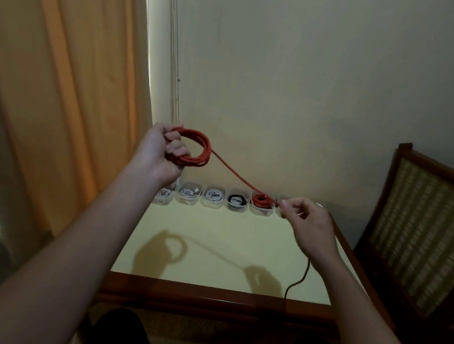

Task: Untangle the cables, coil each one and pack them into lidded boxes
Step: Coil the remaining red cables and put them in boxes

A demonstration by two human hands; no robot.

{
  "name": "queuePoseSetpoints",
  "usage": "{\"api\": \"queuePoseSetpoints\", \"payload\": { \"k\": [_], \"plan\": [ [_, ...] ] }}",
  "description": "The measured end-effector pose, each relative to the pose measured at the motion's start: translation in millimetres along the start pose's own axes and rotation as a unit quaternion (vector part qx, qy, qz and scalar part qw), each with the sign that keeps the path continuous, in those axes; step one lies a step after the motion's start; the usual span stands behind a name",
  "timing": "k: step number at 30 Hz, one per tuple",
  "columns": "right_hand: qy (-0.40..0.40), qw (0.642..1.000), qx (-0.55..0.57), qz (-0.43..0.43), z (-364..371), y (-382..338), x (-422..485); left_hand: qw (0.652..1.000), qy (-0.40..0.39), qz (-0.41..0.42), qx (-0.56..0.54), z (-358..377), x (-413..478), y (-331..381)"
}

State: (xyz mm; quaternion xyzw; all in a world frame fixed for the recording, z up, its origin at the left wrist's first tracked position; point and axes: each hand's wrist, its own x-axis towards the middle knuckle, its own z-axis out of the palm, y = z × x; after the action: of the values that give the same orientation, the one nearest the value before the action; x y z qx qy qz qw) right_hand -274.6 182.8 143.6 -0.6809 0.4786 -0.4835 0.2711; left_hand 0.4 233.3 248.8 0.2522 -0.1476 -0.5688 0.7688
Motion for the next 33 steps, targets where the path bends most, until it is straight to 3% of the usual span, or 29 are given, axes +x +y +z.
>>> {"api": "queuePoseSetpoints", "payload": {
  "k": [3,6,9,14,17,21,25,27,29,33],
  "plan": [
    [-0.054,0.990,-0.093,-0.088,4.5,-4.4,-3.9,0.991,0.039,0.078,0.098,2.9,0.4,-14.4],
    [-0.088,0.971,-0.136,-0.175,11.8,-17.8,-7.4,0.941,0.033,0.173,0.289,3.6,-6.0,-38.8],
    [-0.057,0.962,-0.138,-0.230,15.7,-33.4,-5.1,0.885,-0.025,0.191,0.424,1.5,-15.9,-61.4],
    [0.049,0.938,-0.139,-0.315,19.5,-53.2,3.0,0.820,-0.108,0.184,0.531,5.3,-33.9,-87.7],
    [0.073,0.947,-0.106,-0.295,18.0,-58.1,6.7,0.839,-0.134,0.120,0.514,7.1,-35.2,-89.8],
    [0.089,0.972,-0.043,-0.214,15.6,-65.4,6.1,0.894,-0.191,-0.002,0.405,12.6,-37.9,-83.1],
    [-0.017,0.997,0.027,-0.069,18.2,-67.2,2.3,0.917,-0.213,-0.052,0.334,17.7,-42.5,-78.7],
    [-0.069,0.991,0.102,-0.050,20.7,-70.7,-2.1,0.921,-0.222,-0.058,0.316,19.3,-44.2,-79.7],
    [-0.062,0.988,0.136,-0.043,23.4,-76.9,-5.4,0.928,-0.232,-0.070,0.285,19.5,-44.5,-80.9],
    [-0.021,0.994,0.090,-0.064,26.0,-82.5,-5.7,0.932,-0.237,-0.082,0.260,19.0,-44.2,-81.5]
  ]
}}
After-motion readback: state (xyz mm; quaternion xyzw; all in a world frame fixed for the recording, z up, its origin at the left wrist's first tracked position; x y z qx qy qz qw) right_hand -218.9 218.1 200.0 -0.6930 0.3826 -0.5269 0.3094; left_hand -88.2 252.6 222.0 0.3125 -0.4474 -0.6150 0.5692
